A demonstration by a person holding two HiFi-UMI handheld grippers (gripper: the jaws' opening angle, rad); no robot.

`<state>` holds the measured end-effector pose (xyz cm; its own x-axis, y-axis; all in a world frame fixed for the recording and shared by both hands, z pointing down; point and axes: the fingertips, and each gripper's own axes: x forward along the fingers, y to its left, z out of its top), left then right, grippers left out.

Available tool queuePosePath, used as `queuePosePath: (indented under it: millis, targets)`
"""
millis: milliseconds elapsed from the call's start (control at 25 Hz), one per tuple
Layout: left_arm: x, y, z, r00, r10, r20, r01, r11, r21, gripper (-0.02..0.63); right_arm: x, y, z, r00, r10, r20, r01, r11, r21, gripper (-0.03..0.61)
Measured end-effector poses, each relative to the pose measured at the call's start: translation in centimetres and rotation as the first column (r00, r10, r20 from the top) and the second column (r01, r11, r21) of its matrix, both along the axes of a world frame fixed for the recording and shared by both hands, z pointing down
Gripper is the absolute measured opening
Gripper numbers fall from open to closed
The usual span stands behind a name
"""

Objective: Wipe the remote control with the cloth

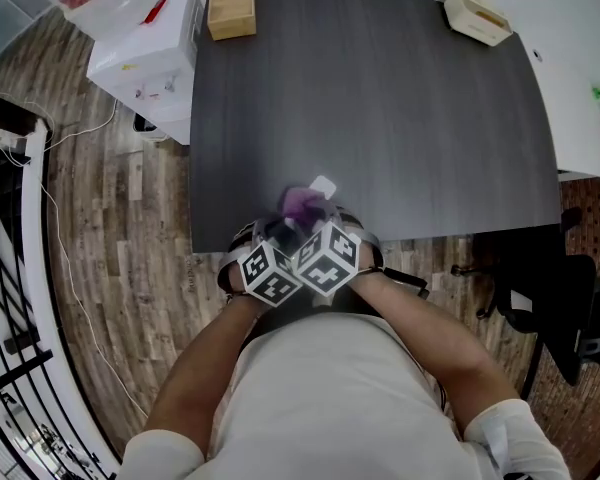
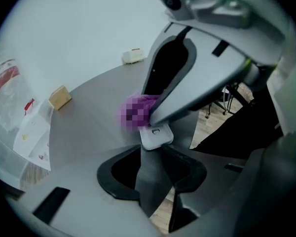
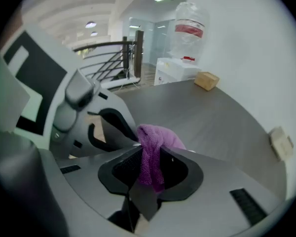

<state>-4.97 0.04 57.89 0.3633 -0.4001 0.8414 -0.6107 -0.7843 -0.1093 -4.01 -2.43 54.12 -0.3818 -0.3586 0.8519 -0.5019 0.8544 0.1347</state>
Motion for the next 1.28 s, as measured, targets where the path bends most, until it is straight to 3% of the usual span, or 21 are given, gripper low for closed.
queuePosePath:
  millis: [120,200,280,360,400,480,600,680,800,880,960,1040,1280]
  targets:
    - [-0.1,0.0,0.0,1.000,-0.008,0.001,0.008,1.000,-0.005,0.133,-1.6,1.8,-0.5,0.978,0.120,0.169,-0.085,0.975,-0.204,0.109]
    - [-0.2,0.0,0.2,1.000,-0.020,-0.010,0.020,1.000,-0.012,0.133,-2.0,2.5,-0.9,0.936,0.228,0.267,-0.123,0.926,-0.358,0.109]
    - [-0.4,0.0,0.2,0.999,-0.031,-0.030,0.031,0.999,-0.016,0.135,-1.7,2.8,-1.8,0.866,0.352,0.356,-0.140,0.853,-0.503,0.109]
    - [-0.8,-0.1,0.0,0.998,-0.044,-0.049,0.044,0.999,-0.015,0.135,-0.9,2.5,-3.5,0.781,0.453,0.430,-0.134,0.794,-0.594,0.109]
    - [-1.0,-0.2,-0.2,0.996,-0.054,-0.064,0.053,0.998,-0.014,0.135,-0.2,2.0,-4.4,0.747,0.483,0.457,-0.137,0.784,-0.606,0.109]
    - [-1.1,-0.5,-1.2,0.992,-0.075,-0.105,0.074,0.997,-0.010,0.135,1.8,1.0,-5.6,0.715,0.508,0.481,-0.174,0.795,-0.581,0.109]
    - [-0.5,-0.7,-3.0,0.984,-0.081,-0.158,0.083,0.997,0.005,0.135,5.2,-0.4,-5.6,0.721,0.519,0.458,-0.265,0.818,-0.510,0.109]
    - [0.8,-0.9,-3.7,0.985,-0.058,-0.165,0.062,0.998,0.025,0.135,7.4,-1.0,-5.2,0.722,0.542,0.429,-0.327,0.815,-0.479,0.109]
    - [3.0,-1.7,-3.6,0.993,-0.015,-0.116,0.022,0.998,0.057,0.144,10.0,-1.7,-4.8,0.682,0.603,0.414,-0.399,0.781,-0.479,0.109]
    - [3.9,-2.3,-2.7,0.999,0.004,-0.053,0.000,0.998,0.069,0.191,11.5,-2.3,-4.9,0.649,0.633,0.421,-0.435,0.763,-0.478,0.109]
    - [4.6,-2.4,-1.4,1.000,0.017,-0.008,-0.017,0.999,0.051,0.241,12.9,-2.9,-5.1,0.620,0.658,0.427,-0.469,0.747,-0.471,0.109]
    - [4.8,-2.4,-0.5,1.000,0.015,0.014,-0.015,1.000,0.025,0.250,14.3,-3.4,-5.1,0.593,0.682,0.428,-0.497,0.728,-0.472,0.109]
    - [4.4,-3.5,-0.2,1.000,-0.024,0.000,0.024,1.000,0.001,0.245,16.3,-3.0,-4.5,0.577,0.705,0.413,-0.518,0.707,-0.483,0.109]
